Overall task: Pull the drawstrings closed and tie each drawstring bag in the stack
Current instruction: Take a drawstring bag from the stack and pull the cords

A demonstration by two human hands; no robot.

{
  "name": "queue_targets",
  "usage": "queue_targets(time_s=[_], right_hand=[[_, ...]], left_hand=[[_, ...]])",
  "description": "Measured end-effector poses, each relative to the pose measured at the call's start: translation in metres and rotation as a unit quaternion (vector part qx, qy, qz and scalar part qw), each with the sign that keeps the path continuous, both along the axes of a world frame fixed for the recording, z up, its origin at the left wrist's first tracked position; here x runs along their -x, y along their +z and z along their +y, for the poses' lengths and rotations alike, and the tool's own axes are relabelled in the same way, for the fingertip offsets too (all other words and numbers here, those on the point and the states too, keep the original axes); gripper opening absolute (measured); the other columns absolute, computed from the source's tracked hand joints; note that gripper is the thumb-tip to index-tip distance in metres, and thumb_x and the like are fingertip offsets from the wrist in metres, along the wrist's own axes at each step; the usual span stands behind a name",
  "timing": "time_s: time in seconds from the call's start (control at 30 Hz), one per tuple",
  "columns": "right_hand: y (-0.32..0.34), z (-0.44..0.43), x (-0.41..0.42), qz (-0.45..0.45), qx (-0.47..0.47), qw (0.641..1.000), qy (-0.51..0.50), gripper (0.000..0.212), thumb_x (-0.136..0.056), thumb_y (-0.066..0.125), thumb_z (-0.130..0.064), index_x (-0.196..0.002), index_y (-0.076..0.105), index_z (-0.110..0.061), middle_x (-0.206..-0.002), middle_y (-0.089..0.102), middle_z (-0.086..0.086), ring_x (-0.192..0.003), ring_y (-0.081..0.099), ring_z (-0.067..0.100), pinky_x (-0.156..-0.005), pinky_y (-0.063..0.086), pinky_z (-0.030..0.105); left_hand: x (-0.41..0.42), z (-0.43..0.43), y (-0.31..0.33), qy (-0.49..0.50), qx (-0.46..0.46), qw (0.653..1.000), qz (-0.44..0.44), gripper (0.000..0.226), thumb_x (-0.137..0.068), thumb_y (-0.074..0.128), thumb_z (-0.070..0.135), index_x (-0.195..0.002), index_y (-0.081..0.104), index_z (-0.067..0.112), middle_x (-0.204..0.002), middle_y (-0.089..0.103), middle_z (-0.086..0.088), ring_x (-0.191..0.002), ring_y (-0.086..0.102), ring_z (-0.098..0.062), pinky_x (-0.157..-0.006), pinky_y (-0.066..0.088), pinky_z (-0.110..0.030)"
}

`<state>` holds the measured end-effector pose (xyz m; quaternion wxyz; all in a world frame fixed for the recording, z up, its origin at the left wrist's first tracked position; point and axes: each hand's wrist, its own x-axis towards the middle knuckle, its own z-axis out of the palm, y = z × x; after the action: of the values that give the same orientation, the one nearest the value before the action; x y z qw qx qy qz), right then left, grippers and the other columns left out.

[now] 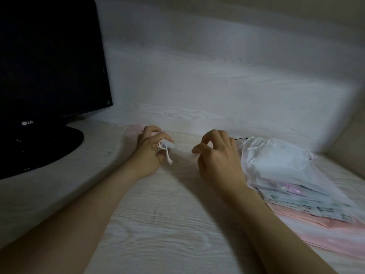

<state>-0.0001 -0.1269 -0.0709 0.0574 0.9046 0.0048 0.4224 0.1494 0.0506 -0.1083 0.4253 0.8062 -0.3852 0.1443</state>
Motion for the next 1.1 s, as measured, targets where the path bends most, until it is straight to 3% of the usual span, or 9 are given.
queue_targets(time_s=[0.2, 0.33, 0.5, 0.63, 0.73, 0.87, 1.0, 1.07, 1.1], right_hand=[[0.011, -0.003, -0.022, 0.146, 0.012, 0.981, -0.126, 0.022, -0.081, 0.063, -0.006, -0.095, 0.074, -0.019, -0.095, 0.061, 0.007, -0.089, 0.060, 0.034, -0.070, 0.041, 0.038], [0.006, -0.012, -0.028, 0.230, -0.121, 0.963, -0.076, 0.042, -0.085, 0.055, -0.009, -0.123, 0.069, -0.022, -0.110, 0.073, 0.010, -0.109, 0.065, 0.035, -0.082, 0.055, 0.041], [0.002, -0.013, -0.020, 0.173, -0.254, 0.951, 0.032, 0.068, -0.070, 0.033, -0.043, -0.128, 0.064, -0.024, -0.081, 0.078, -0.003, -0.096, 0.069, 0.025, -0.085, 0.054, 0.038], [-0.001, -0.015, -0.016, 0.098, -0.287, 0.953, 0.001, 0.046, -0.084, 0.039, -0.027, -0.120, 0.065, -0.017, -0.084, 0.074, 0.011, -0.090, 0.066, 0.038, -0.075, 0.052, 0.039], [0.001, -0.010, -0.010, 0.097, -0.299, 0.949, -0.003, 0.049, -0.089, 0.035, -0.052, -0.112, 0.066, -0.022, -0.079, 0.073, 0.007, -0.088, 0.067, 0.032, -0.076, 0.055, 0.042], [0.004, -0.007, -0.003, 0.117, -0.284, 0.952, 0.011, 0.061, -0.085, 0.047, -0.075, -0.120, 0.063, -0.027, -0.068, 0.072, -0.002, -0.078, 0.070, 0.017, -0.075, 0.057, 0.038], [-0.001, -0.009, -0.006, 0.099, -0.255, 0.962, 0.020, 0.036, -0.089, 0.057, -0.056, -0.109, 0.068, -0.029, -0.081, 0.076, -0.004, -0.078, 0.072, 0.018, -0.072, 0.058, 0.037], [-0.005, -0.013, -0.011, 0.095, -0.234, 0.967, 0.007, 0.021, -0.095, 0.058, -0.038, -0.082, 0.065, -0.023, -0.070, 0.069, -0.004, -0.069, 0.067, 0.023, -0.066, 0.055, 0.038], [-0.007, -0.016, -0.012, 0.095, -0.230, 0.969, -0.004, 0.030, -0.096, 0.059, -0.031, -0.068, 0.055, -0.021, -0.060, 0.060, -0.004, -0.062, 0.060, 0.024, -0.062, 0.052, 0.038]], left_hand=[[0.002, 0.007, 0.015, 0.068, -0.001, 0.995, -0.075, 0.009, -0.097, 0.054, 0.014, -0.103, 0.059, 0.019, -0.108, 0.060, 0.000, -0.107, 0.054, -0.029, -0.094, 0.041, -0.040], [0.007, 0.004, 0.016, 0.081, -0.105, 0.989, -0.057, 0.029, -0.095, 0.030, 0.026, -0.107, 0.056, 0.022, -0.108, 0.058, -0.001, -0.104, 0.048, -0.027, -0.094, 0.043, -0.047], [0.012, -0.005, 0.016, 0.052, -0.131, 0.986, -0.085, 0.027, -0.098, 0.040, 0.031, -0.112, 0.062, 0.030, -0.102, 0.066, 0.006, -0.100, 0.054, -0.023, -0.093, 0.042, -0.047], [0.011, -0.010, 0.013, 0.024, -0.068, 0.993, -0.098, 0.012, -0.103, 0.057, 0.031, -0.096, 0.060, 0.021, -0.081, 0.067, 0.001, -0.078, 0.059, -0.024, -0.071, 0.051, -0.046], [0.011, -0.011, 0.013, 0.020, -0.040, 0.995, -0.084, 0.024, -0.100, 0.066, 0.033, -0.081, 0.058, 0.022, -0.073, 0.062, 0.003, -0.071, 0.058, -0.019, -0.065, 0.051, -0.046], [0.011, -0.008, 0.012, 0.024, -0.040, 0.998, -0.050, 0.022, -0.095, 0.070, 0.047, -0.082, 0.063, 0.032, -0.079, 0.065, 0.011, -0.076, 0.063, -0.013, -0.070, 0.055, -0.041], [0.012, -0.005, 0.012, 0.045, -0.046, 0.998, -0.027, 0.026, -0.091, 0.067, 0.061, -0.091, 0.068, 0.035, -0.084, 0.069, 0.012, -0.078, 0.064, -0.009, -0.068, 0.054, -0.034], [0.011, -0.004, 0.012, 0.056, -0.046, 0.997, -0.027, 0.027, -0.095, 0.068, 0.057, -0.096, 0.069, 0.031, -0.089, 0.068, 0.008, -0.079, 0.062, -0.011, -0.067, 0.051, -0.033], [0.012, -0.003, 0.012, 0.061, -0.047, 0.997, -0.028, 0.028, -0.097, 0.065, 0.055, -0.094, 0.068, 0.028, -0.088, 0.066, 0.005, -0.079, 0.062, -0.014, -0.067, 0.051, -0.034]])
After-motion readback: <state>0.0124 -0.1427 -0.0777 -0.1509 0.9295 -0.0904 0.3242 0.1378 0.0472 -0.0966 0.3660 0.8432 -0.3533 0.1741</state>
